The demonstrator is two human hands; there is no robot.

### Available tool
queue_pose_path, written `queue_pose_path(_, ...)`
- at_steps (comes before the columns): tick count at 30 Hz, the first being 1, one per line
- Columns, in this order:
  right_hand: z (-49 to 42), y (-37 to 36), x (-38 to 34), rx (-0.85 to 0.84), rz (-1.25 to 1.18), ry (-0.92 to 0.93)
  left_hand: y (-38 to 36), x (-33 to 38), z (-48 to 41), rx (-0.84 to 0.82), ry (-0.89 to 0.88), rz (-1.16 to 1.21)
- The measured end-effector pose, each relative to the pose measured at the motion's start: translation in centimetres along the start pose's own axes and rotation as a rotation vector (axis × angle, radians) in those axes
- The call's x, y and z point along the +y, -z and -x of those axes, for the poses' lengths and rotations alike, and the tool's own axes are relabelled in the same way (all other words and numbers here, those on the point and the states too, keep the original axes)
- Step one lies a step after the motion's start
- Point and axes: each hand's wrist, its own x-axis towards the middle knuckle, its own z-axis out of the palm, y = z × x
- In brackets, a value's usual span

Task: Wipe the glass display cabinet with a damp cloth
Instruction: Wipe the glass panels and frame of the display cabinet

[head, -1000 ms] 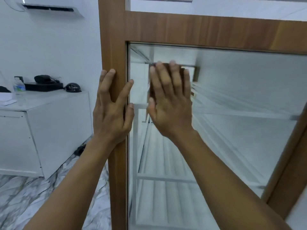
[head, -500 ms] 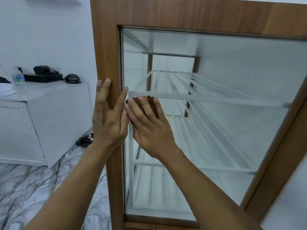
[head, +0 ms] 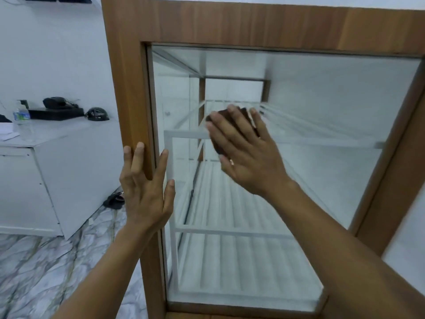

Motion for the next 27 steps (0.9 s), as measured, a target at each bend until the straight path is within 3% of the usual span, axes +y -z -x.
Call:
queue_pose_path(3,-1.6,1.2,4.5,0.189,0.033,-0.592,0.2,0.0,-0.1,0.011,-0.009,-0.028)
queue_pose_path(4,-2.8,1.3,4.3,0.236,0.031,-0.709,0.1,0.2,-0.2,0.015,0.002,-0.038)
queue_pose_path(6,-5.0,0.4,0.6,0.244,-0.051,-0.598,0.2,0.5,-0.3,0.015,0.014,-0.031)
queue_pose_path(10,-3.0,-2.0,-8.8,0.013,-0.166,0.054,0.9,-0.5,0.0,0.001,0.007,-0.006)
queue_pose_path(12,0.6,-2.6,-8.4,-0.001,-0.113,0.016,1.3,-1.6,0.5,-0.026,-0.019,-0.016)
queue_pose_path(14,4.3,-2.2,-5.8,0.065,-0.094,-0.305,1.3,-2.2,1.1,-0.079,-0.042,-0.028)
queue_pose_path(17,6.3,-1.1,-2.9,0.282,-0.098,-0.961,0.5,-1.7,2.2,-0.091,-0.038,-0.036)
queue_pose_path(18,5.5,-1.3,-3.3,0.341,-0.118,-1.066,0.2,-1.4,2.5,-0.074,-0.022,-0.03)
queue_pose_path(19,4.5,-1.5,-4.7,0.339,-0.143,-1.036,0.0,-1.1,2.6,-0.054,-0.003,-0.016)
queue_pose_path(20,3.8,-1.9,-6.9,0.277,-0.178,-0.877,-0.1,-0.9,2.6,-0.034,0.012,0.002)
queue_pose_path(22,3.8,-3.0,-12.5,0.08,-0.25,-0.385,-0.1,-0.8,2.7,0.004,0.026,0.039)
queue_pose_path(24,5.5,-3.9,-15.5,-0.065,-0.247,-0.073,-0.2,-1.0,3.4,0.027,0.018,0.089)
queue_pose_path(25,6.7,-4.1,-15.8,-0.077,-0.239,-0.06,-0.1,-1.6,4.2,0.011,0.008,0.112)
queue_pose_path(27,8.7,-3.7,-13.8,-0.039,-0.2,-0.247,-0.4,-2.3,5.5,-0.017,-0.02,0.164)
